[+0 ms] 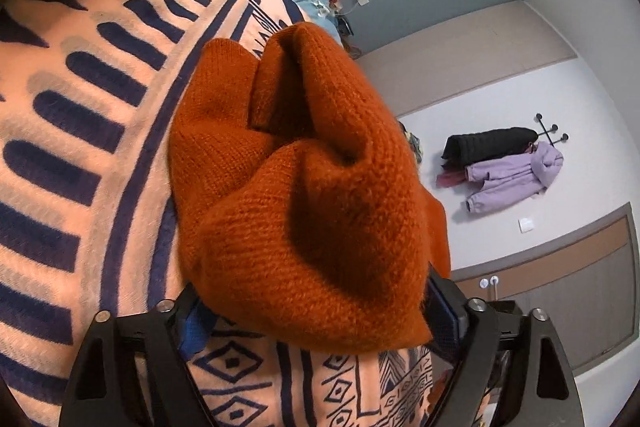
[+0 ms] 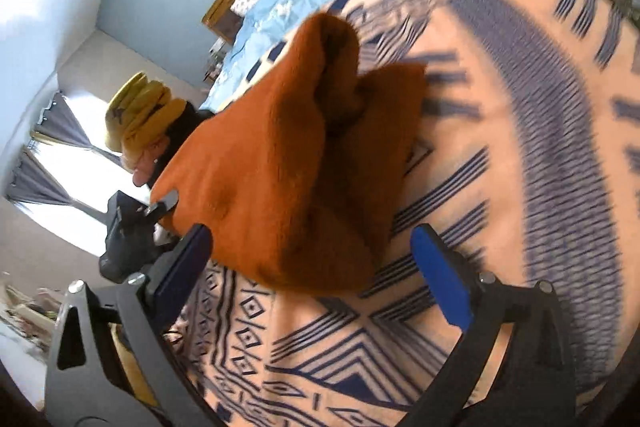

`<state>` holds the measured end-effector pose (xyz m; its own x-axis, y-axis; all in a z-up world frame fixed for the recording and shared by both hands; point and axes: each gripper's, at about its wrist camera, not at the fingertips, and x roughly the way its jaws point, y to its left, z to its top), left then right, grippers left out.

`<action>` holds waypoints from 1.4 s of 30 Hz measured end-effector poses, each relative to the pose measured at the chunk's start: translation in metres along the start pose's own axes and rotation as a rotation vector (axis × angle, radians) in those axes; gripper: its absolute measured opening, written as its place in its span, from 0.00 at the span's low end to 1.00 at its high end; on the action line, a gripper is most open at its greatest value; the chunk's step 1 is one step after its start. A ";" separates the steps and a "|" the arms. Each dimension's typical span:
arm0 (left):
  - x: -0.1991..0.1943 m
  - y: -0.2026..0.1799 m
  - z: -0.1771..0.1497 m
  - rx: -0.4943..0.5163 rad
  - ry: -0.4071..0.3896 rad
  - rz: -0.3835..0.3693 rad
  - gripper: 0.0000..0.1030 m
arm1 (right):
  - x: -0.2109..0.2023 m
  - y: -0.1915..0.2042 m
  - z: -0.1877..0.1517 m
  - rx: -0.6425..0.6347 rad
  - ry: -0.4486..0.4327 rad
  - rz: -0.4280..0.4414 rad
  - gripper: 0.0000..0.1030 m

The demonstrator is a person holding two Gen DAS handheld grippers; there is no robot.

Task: Fold clothes
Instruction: 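Grasp the folded sweater bundle with both grippers and lift it, then carry the lifted sweater with both grippers onto the stack of folded clothes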

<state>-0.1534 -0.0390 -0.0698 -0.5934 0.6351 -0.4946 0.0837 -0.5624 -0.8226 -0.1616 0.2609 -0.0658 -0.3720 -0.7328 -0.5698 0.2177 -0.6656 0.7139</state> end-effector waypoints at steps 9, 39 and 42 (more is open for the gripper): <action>0.012 -0.013 0.001 0.007 -0.020 0.022 1.00 | 0.047 0.019 0.008 0.047 0.015 0.009 1.00; -0.135 -0.048 0.017 0.117 -0.209 -0.166 0.57 | 0.024 0.193 0.004 -0.412 -0.193 0.199 0.47; -0.182 -0.042 0.021 0.148 -0.280 -0.148 0.57 | 0.042 0.230 0.003 -0.460 -0.184 0.262 0.47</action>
<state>-0.0662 -0.1422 0.0603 -0.7887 0.5573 -0.2595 -0.1249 -0.5586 -0.8200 -0.1296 0.0770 0.0755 -0.3949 -0.8725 -0.2877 0.6799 -0.4882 0.5472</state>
